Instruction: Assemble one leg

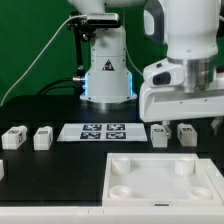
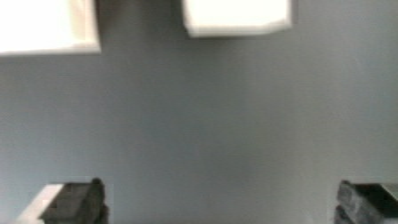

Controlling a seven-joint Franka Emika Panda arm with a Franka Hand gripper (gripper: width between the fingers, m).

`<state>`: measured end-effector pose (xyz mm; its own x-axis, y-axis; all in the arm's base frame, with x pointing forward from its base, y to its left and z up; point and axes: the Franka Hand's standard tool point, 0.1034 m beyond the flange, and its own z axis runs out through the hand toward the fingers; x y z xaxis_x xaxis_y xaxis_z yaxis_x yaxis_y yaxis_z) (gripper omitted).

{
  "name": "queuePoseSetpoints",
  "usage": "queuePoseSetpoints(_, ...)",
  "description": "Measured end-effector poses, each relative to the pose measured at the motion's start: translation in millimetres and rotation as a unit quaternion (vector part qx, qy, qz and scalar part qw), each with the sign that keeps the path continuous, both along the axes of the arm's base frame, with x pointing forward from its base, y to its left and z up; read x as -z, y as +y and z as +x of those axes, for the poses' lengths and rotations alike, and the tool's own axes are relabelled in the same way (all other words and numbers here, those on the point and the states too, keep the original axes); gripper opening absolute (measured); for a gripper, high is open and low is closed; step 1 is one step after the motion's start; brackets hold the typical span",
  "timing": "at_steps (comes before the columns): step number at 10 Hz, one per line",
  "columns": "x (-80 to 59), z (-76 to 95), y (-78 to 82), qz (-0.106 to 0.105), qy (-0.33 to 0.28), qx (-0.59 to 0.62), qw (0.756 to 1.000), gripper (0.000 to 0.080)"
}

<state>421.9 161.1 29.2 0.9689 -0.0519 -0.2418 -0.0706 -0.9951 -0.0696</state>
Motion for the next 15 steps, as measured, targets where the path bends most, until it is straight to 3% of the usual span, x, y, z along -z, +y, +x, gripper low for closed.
queuePoseSetpoints(3,3.7,-21.3,11.1,-0.010,0.137,-0.011,0.990,0.0648)
queuePoseSetpoints(7,4.4,-38.2,7.8,-0.007,0.313,-0.036,0.949,0.0648)
queuePoseSetpoints(11,18.2,-36.3,5.8,0.012,0.309,-0.057,0.949,0.0648)
queuePoseSetpoints(15,27.6,-54.7,8.7,0.010,0.309,-0.061,0.949,0.0648)
